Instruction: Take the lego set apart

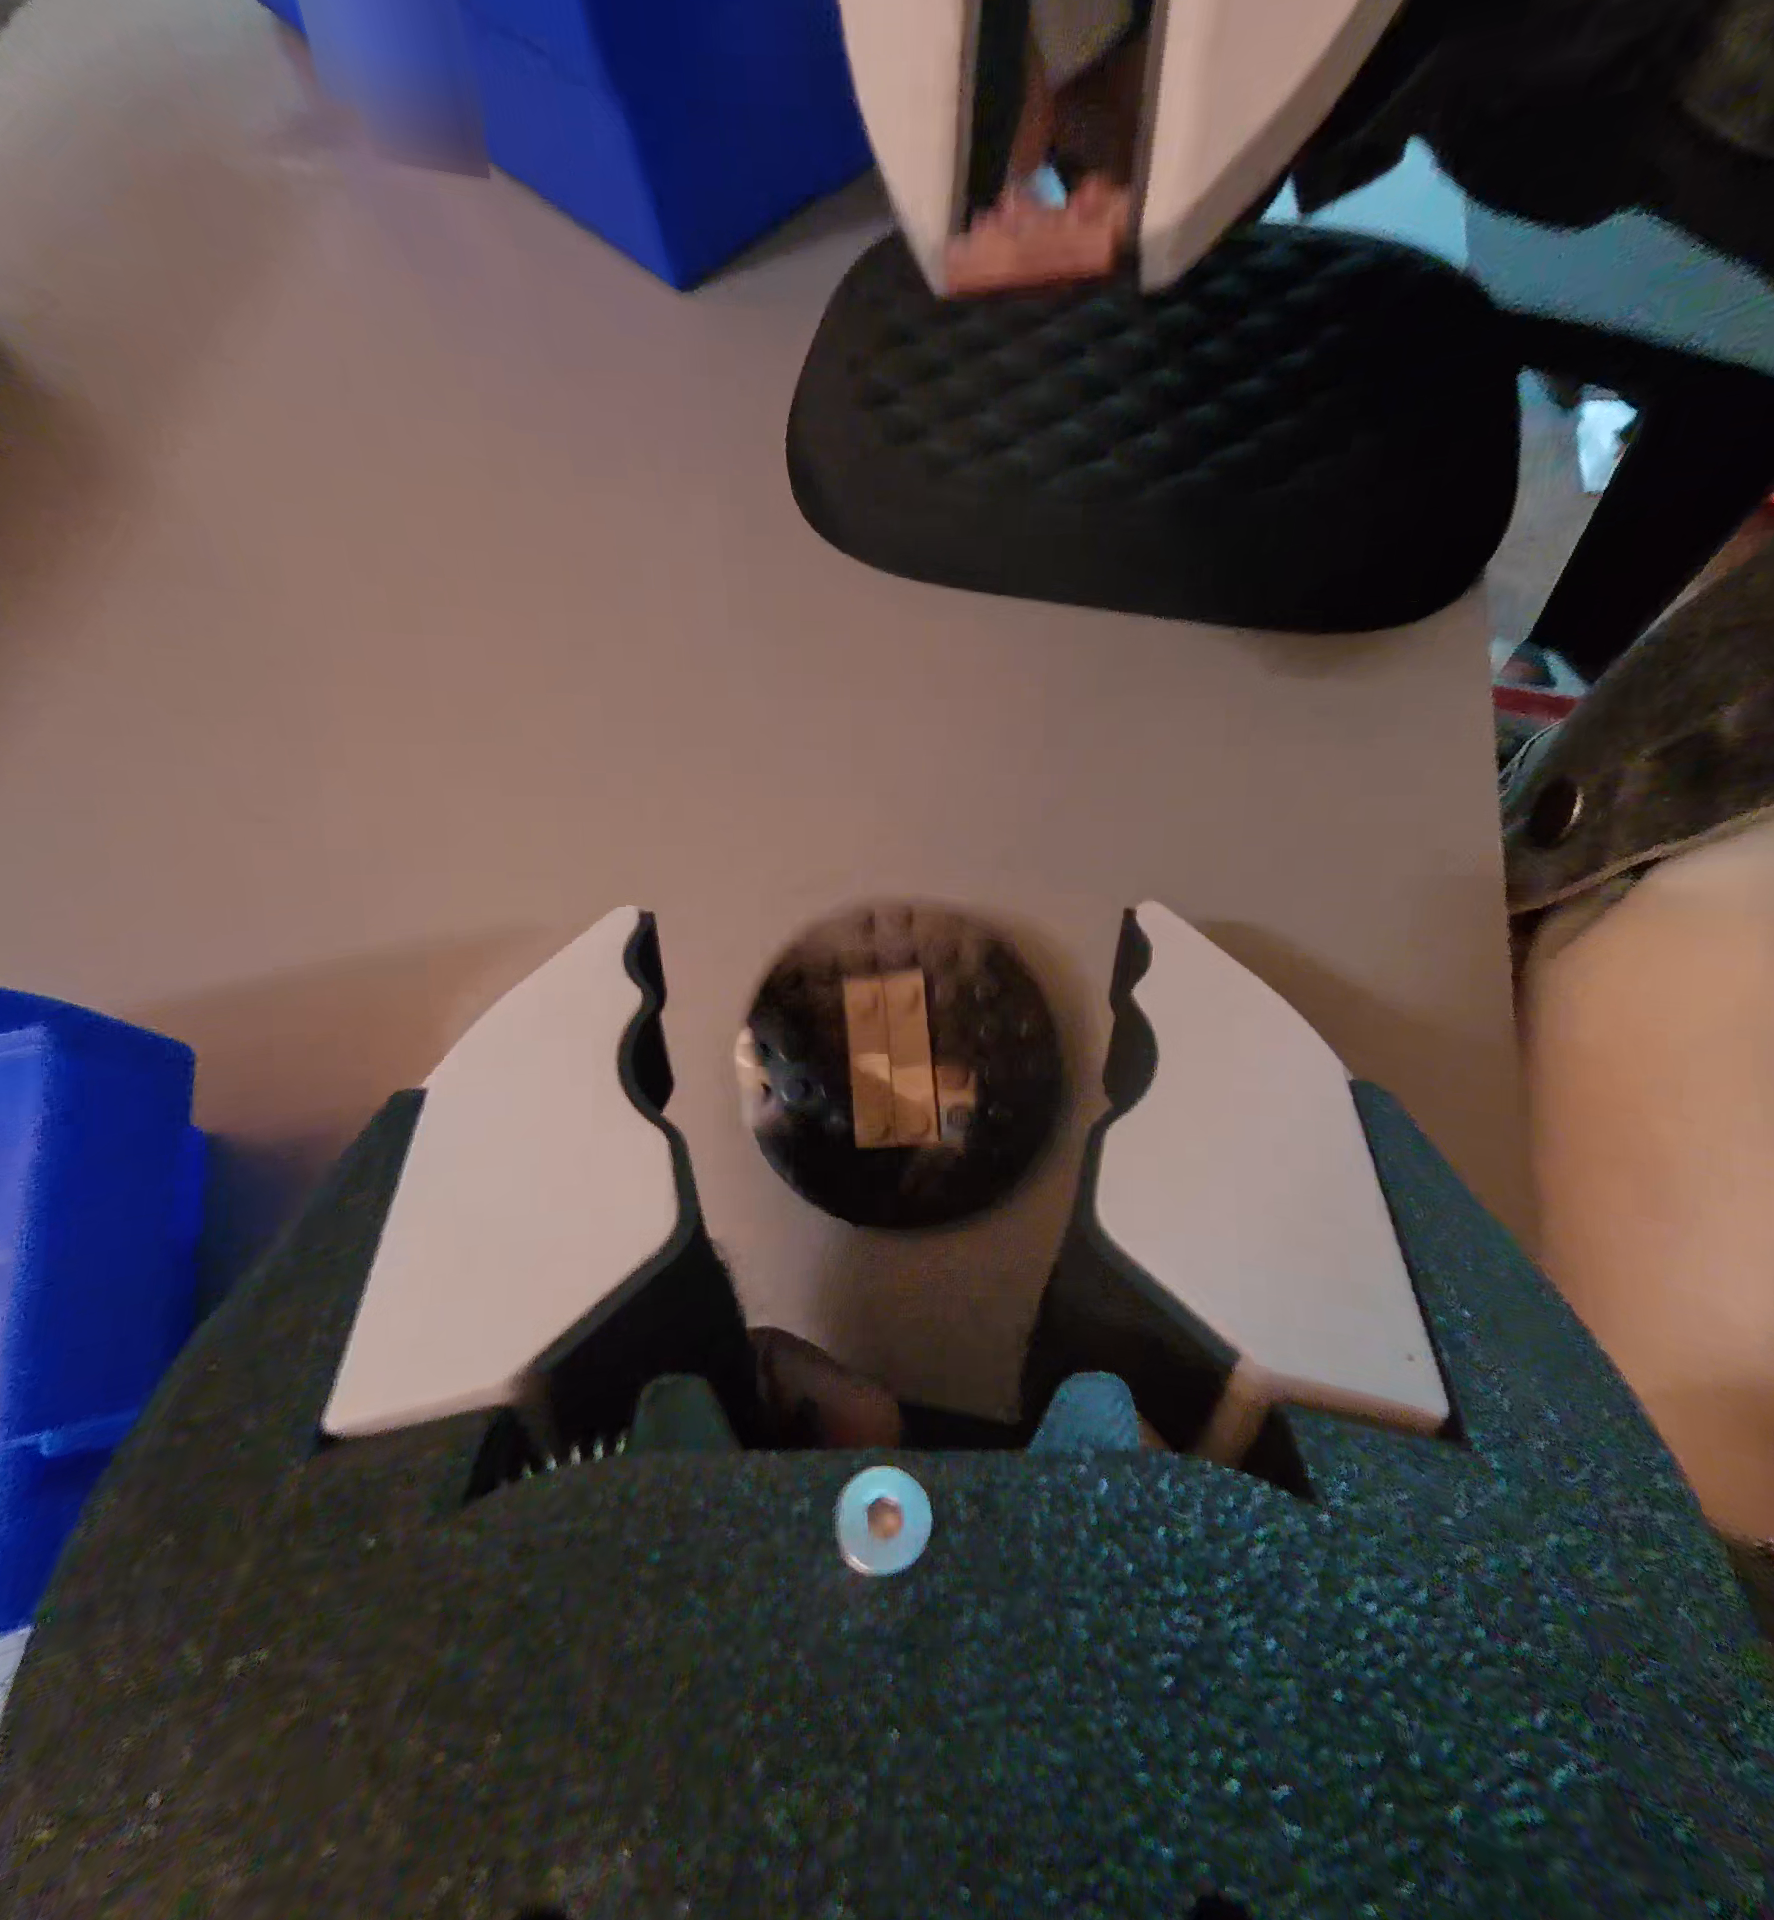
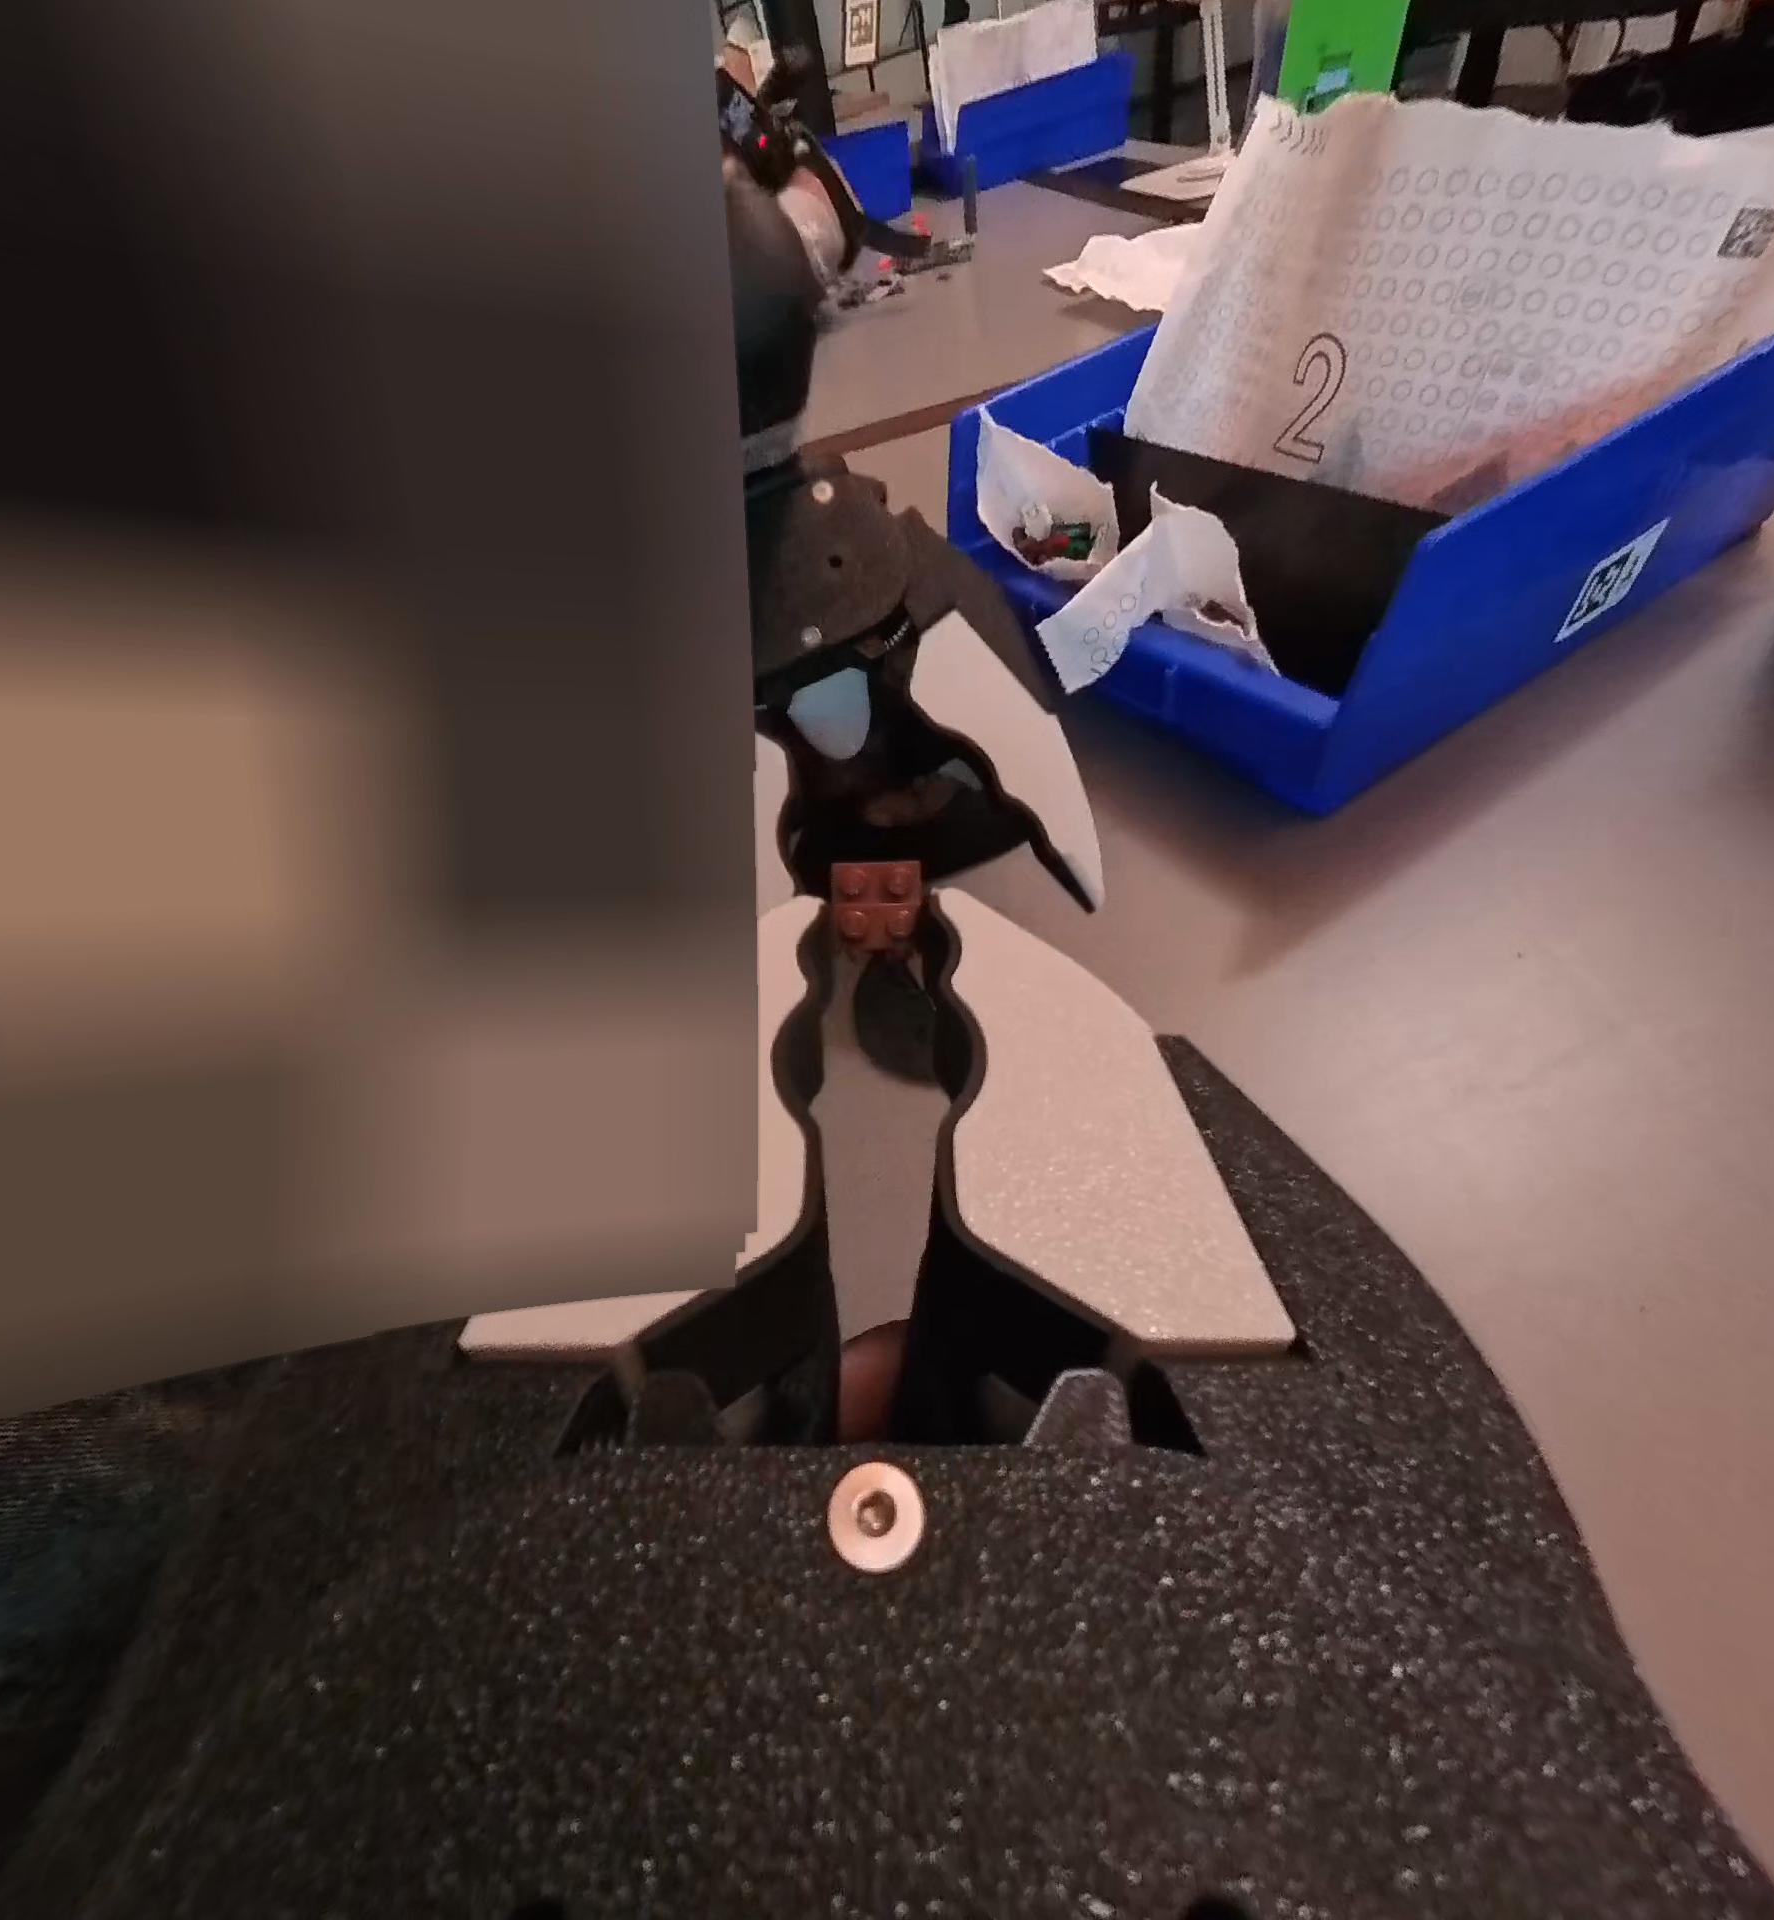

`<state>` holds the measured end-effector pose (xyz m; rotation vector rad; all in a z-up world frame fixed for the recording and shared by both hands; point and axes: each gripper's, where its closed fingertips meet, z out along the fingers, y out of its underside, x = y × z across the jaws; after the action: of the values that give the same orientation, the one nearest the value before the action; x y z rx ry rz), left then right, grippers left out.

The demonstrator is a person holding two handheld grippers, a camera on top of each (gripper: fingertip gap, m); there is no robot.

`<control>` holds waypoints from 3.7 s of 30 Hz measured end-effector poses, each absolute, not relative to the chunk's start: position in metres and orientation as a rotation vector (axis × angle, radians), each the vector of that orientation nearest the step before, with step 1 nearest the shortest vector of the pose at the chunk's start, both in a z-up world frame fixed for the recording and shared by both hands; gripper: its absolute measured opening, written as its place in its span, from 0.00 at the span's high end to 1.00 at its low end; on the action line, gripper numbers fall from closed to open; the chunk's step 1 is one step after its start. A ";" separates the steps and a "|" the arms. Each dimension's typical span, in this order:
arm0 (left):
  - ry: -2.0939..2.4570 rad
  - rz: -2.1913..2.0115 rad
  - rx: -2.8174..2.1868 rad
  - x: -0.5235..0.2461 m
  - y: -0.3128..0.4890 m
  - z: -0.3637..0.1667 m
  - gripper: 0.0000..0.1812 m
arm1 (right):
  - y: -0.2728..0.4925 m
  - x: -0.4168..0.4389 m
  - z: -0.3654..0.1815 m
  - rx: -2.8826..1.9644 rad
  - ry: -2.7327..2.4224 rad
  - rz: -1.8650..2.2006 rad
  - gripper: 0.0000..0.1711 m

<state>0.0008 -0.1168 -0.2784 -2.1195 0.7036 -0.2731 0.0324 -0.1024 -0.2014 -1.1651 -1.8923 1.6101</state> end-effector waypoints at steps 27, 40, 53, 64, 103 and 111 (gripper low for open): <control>0.813 -0.222 -2.309 -0.006 -0.140 -0.310 0.69 | 0.113 0.174 -0.179 -1.894 -1.139 0.321 0.91; 0.816 -0.224 -2.301 -0.005 -0.140 -0.310 0.69 | 0.106 0.164 -0.167 -1.746 -1.170 0.295 0.79; 0.758 -0.186 -2.148 -0.010 -0.134 -0.289 0.78 | -0.098 0.026 -0.248 -1.528 -2.010 1.292 0.77; 0.814 0.149 -1.814 -0.008 -0.119 -0.249 0.86 | -0.114 -0.012 -0.258 -1.580 -1.904 1.495 0.97; -0.049 -0.259 -1.480 -0.023 -0.091 -0.163 0.81 | -0.089 -0.015 -0.183 -1.027 -1.391 0.889 0.98; -0.054 -0.264 -1.436 -0.024 -0.094 -0.161 0.83 | -0.091 -0.015 -0.182 -0.977 -1.408 0.853 0.98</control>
<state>-0.0238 -0.0940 -0.1613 -1.4362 -0.0541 -0.2636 -0.0146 -0.0914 -0.1819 -0.9769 -1.4082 0.8526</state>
